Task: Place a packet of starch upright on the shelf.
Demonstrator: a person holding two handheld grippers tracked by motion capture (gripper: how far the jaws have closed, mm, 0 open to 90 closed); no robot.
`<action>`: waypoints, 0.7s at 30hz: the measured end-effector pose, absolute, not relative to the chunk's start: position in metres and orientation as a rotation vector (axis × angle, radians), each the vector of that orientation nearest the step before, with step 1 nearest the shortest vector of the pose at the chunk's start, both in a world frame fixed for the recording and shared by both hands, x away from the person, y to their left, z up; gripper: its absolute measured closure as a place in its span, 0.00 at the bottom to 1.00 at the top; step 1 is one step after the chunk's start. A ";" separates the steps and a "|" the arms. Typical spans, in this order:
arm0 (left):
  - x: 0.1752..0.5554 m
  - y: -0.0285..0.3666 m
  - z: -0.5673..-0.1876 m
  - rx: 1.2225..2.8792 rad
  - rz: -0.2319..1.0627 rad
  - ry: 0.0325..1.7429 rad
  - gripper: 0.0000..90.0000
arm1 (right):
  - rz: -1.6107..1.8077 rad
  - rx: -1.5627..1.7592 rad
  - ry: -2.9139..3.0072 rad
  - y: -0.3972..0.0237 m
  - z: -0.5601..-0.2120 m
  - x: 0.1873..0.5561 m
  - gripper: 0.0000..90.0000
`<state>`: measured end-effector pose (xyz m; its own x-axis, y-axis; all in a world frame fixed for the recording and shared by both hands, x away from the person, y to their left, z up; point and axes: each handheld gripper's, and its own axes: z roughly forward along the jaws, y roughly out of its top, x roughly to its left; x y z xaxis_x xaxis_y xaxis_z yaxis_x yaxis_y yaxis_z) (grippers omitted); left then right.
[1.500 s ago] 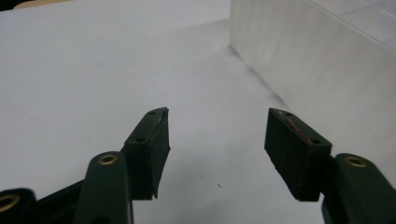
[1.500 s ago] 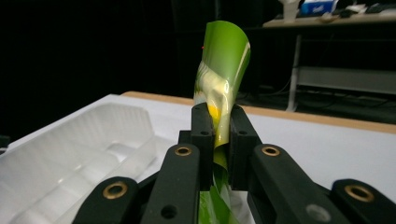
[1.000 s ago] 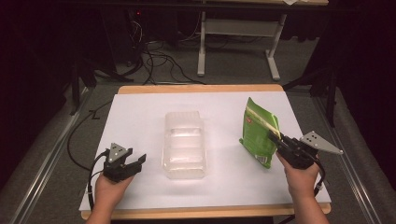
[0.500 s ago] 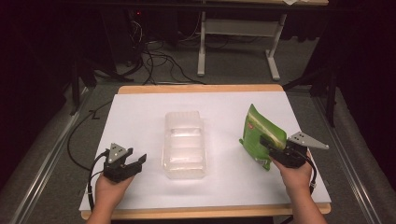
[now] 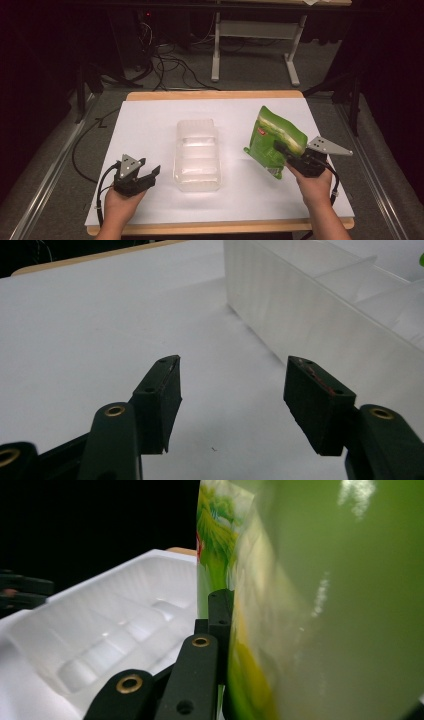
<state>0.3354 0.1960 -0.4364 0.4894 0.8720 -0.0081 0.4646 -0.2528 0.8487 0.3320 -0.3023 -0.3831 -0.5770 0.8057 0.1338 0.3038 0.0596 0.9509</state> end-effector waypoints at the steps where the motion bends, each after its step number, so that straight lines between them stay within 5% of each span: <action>1: 0.336 0.197 -0.437 1.885 0.603 1.116 0.45 | 1.557 1.076 1.930 -0.297 -0.380 0.334 0.97; 21: 0.337 0.210 -0.436 1.843 0.611 1.156 0.45 | 1.828 0.799 2.098 -0.216 -0.352 0.368 0.97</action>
